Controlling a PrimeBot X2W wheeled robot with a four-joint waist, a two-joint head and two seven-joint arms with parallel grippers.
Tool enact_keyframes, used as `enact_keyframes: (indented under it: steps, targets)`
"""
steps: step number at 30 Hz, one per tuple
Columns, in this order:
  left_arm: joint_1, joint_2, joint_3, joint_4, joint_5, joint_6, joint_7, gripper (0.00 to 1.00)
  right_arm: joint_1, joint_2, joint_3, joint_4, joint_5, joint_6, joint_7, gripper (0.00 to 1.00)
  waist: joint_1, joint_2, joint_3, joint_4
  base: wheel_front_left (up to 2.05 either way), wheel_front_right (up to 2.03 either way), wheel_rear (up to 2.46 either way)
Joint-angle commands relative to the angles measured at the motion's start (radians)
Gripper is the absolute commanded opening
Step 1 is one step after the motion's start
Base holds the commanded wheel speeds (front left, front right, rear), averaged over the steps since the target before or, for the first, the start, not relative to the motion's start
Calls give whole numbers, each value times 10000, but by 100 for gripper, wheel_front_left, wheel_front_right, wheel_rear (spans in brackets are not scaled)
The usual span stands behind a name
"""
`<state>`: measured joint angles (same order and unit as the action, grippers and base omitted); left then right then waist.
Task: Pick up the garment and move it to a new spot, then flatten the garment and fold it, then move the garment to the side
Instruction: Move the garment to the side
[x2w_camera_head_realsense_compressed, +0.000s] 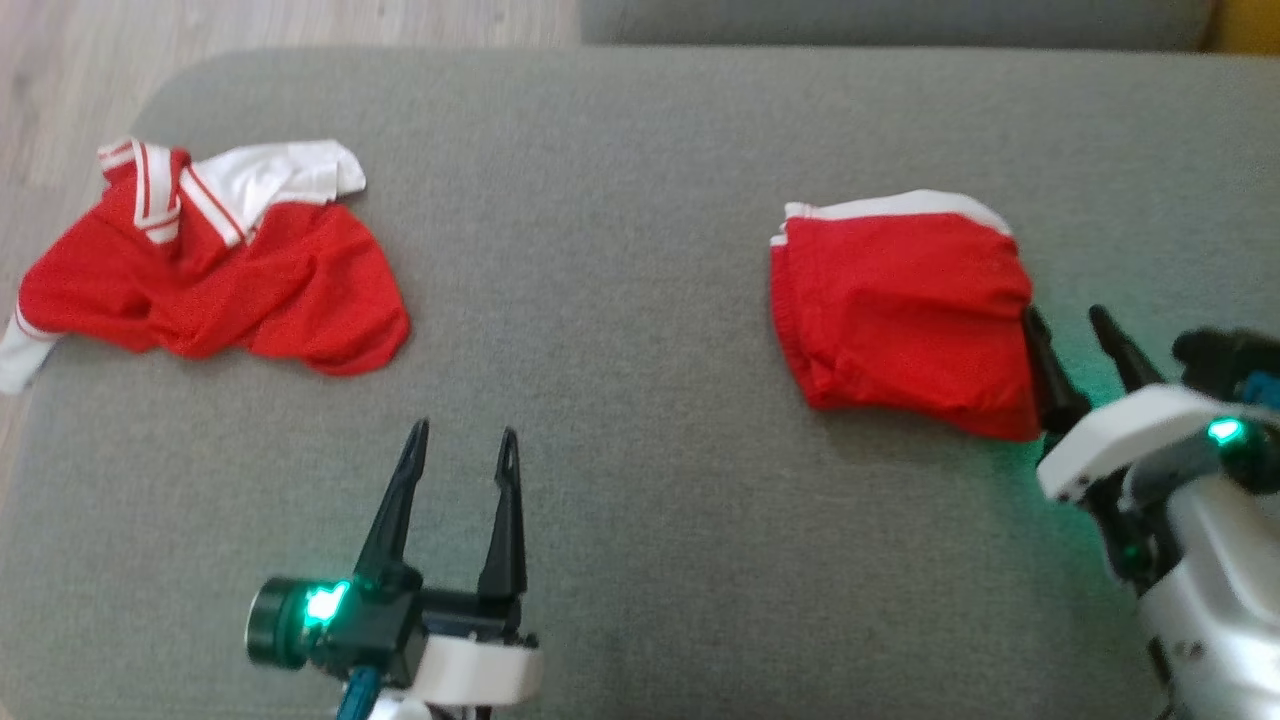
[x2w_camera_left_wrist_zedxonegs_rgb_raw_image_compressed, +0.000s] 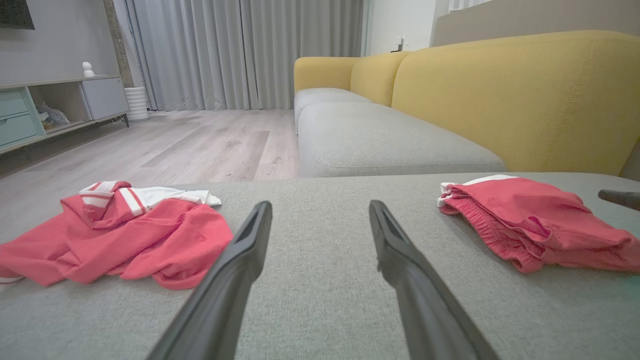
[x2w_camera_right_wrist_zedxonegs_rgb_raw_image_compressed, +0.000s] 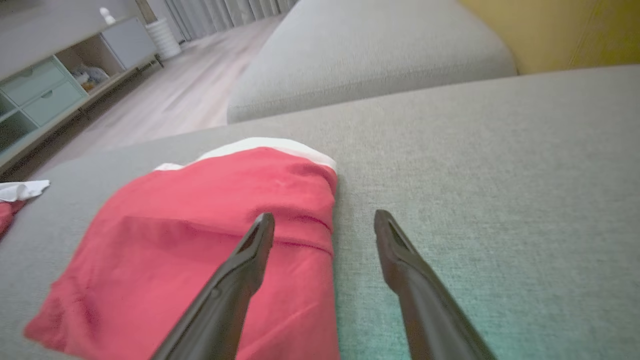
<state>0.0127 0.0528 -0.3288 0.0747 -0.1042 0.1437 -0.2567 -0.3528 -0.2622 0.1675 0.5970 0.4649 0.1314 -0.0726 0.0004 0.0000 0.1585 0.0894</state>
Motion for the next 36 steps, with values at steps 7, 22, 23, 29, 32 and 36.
enact_keyframes:
  steps: [7,22,23,29,32,36]
  targets:
    - [-996,-26,27,-579,12,265,-51,100,-1216,-790,1256,1206,1471,-7,659,95,-4,0,795,406,0,0,0]
    - [-1539,-26,225,-967,162,348,-51,100,-2256,-3078,3329,1038,2776,-7,171,0,-4,0,1697,-114,0,0,0]
    - [-1597,-26,271,-1030,223,332,-51,100,-2355,-3420,3316,1032,2788,-7,185,0,-4,0,1853,-214,0,0,0]
    - [-2063,-24,439,-1257,478,102,-51,100,-2686,-5588,3034,1069,2422,-7,306,0,-4,0,2638,-782,0,0,0]
    - [-2319,-24,439,-1272,548,2,-51,100,-2846,-6343,2709,1135,2093,-7,322,0,-4,0,2942,-1020,0,0,0]
    - [-2642,-25,341,-1278,597,-78,-51,100,-3075,-7095,2109,1274,1387,-7,-2,0,-4,0,3290,-1232,0,0,0]
